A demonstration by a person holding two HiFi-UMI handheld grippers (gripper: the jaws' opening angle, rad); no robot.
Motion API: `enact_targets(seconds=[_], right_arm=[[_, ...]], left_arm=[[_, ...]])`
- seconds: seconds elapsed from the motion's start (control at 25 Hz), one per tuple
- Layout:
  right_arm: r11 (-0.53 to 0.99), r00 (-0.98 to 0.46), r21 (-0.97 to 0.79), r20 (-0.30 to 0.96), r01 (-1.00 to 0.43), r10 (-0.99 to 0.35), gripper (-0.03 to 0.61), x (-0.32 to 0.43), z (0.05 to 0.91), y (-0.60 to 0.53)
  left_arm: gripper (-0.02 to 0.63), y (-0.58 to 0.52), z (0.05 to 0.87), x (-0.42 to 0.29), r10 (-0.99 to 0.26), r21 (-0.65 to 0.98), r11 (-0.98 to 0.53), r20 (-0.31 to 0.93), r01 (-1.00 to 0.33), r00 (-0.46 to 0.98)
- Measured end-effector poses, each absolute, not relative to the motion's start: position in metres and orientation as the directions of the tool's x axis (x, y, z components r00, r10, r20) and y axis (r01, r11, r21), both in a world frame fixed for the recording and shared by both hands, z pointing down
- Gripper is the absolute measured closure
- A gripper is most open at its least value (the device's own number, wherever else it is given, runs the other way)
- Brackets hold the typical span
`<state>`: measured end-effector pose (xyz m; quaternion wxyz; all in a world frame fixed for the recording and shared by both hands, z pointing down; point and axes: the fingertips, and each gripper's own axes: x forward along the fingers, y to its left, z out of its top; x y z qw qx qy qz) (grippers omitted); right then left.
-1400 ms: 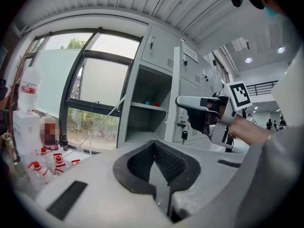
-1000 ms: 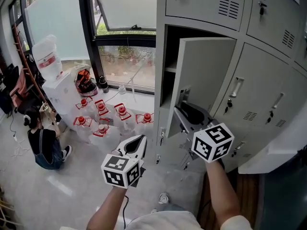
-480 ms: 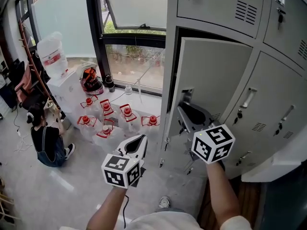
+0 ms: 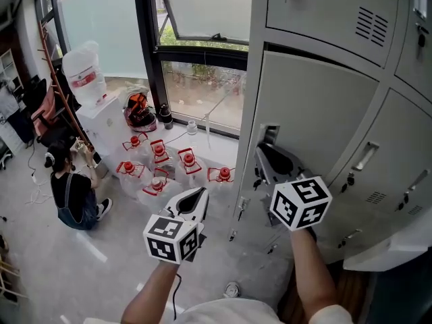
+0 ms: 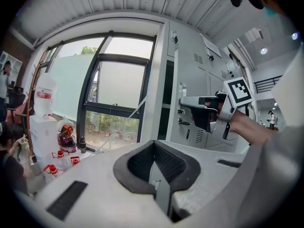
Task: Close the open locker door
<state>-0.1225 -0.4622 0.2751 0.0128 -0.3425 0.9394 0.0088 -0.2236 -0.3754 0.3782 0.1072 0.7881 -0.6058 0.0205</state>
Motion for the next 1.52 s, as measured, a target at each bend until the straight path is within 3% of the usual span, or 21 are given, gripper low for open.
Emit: enact_targets(seconds=[1.52], right_arm=[[0.698,-0.698,0.030,-0.003,-0.715,-0.716,0.552,-0.135,0.277,-0.532]], left_arm=[[0.607,-0.431,0.379,-0.215,-0.975,0.120,-0.143,0.155,-0.982,0.161]])
